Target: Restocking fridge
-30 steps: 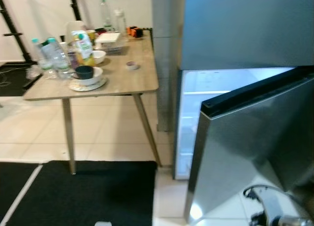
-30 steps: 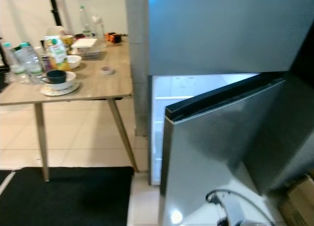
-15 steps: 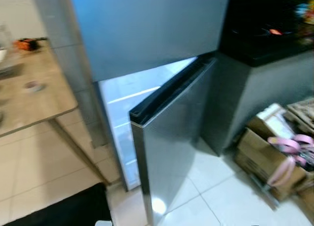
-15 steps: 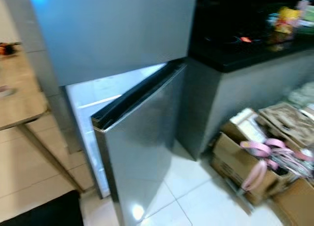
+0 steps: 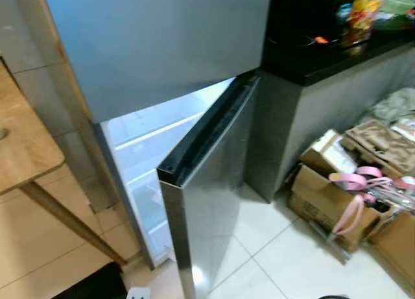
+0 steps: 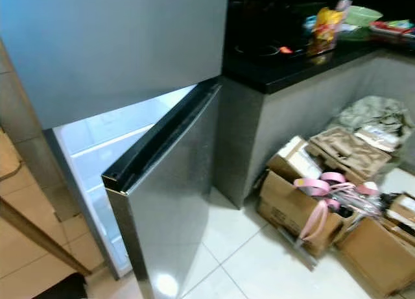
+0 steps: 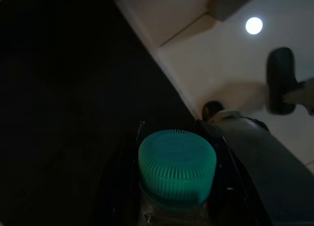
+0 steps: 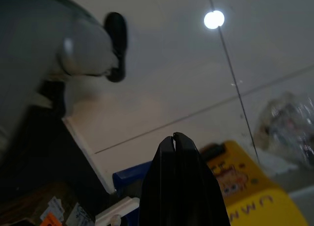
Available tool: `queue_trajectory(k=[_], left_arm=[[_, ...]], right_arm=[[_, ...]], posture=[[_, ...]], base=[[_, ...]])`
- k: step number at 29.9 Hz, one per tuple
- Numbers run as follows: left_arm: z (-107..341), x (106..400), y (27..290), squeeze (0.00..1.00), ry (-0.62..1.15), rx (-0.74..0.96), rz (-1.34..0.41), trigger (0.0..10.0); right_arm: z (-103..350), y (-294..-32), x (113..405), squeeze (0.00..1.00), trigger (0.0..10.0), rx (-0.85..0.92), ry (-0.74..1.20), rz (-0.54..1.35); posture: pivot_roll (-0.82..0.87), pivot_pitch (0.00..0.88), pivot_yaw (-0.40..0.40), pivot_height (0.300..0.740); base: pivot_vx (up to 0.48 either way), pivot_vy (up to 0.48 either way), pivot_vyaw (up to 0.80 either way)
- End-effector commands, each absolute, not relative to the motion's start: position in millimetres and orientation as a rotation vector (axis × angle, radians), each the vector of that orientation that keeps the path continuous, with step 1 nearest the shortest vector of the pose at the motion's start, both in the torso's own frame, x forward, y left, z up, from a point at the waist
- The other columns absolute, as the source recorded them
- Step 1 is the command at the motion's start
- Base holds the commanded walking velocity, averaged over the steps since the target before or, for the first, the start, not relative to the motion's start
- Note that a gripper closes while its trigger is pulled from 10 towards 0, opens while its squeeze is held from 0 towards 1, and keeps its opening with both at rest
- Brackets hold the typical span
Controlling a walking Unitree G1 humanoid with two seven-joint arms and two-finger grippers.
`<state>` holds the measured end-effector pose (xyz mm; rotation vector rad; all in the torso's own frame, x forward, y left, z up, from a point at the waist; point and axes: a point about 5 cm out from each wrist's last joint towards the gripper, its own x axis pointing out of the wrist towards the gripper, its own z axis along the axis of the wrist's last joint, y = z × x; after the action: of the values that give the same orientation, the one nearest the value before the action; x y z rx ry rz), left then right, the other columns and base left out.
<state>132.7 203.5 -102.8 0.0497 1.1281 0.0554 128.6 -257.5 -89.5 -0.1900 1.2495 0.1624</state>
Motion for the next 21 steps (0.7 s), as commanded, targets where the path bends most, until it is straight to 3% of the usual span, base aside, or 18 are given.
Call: queue_trajectory(k=[1, 9, 21], left_arm=[[-102.2, 133.7, 206.2, 0.0, 1.132, 0.06, 0.074, 10.0], [-101.2, 134.7, 210.7, 0.0, 1.123, 0.064, 0.126, 10.0], [-83.8, 150.7, 254.3, 0.0, 0.952, -0.113, 0.472, 10.0]], right_arm=[[-88.2, -258.9, 131.3, 0.0, 10.0, -0.186, 1.241, 0.155], [-89.0, -257.5, 130.0, 0.0, 10.0, -0.179, 1.243, 0.16], [-88.3, -255.4, 133.6, 0.0, 10.0, -0.178, 1.234, 0.169]], posture=[[-0.13, 0.0, 0.028, 0.74], [-0.13, 0.0, 0.028, 0.74], [-0.12, 0.0, 0.032, 0.74]], base=[[0.0, 0.0, 0.0], [0.0, 0.0, 0.0], [0.0, 0.0, 0.0]])
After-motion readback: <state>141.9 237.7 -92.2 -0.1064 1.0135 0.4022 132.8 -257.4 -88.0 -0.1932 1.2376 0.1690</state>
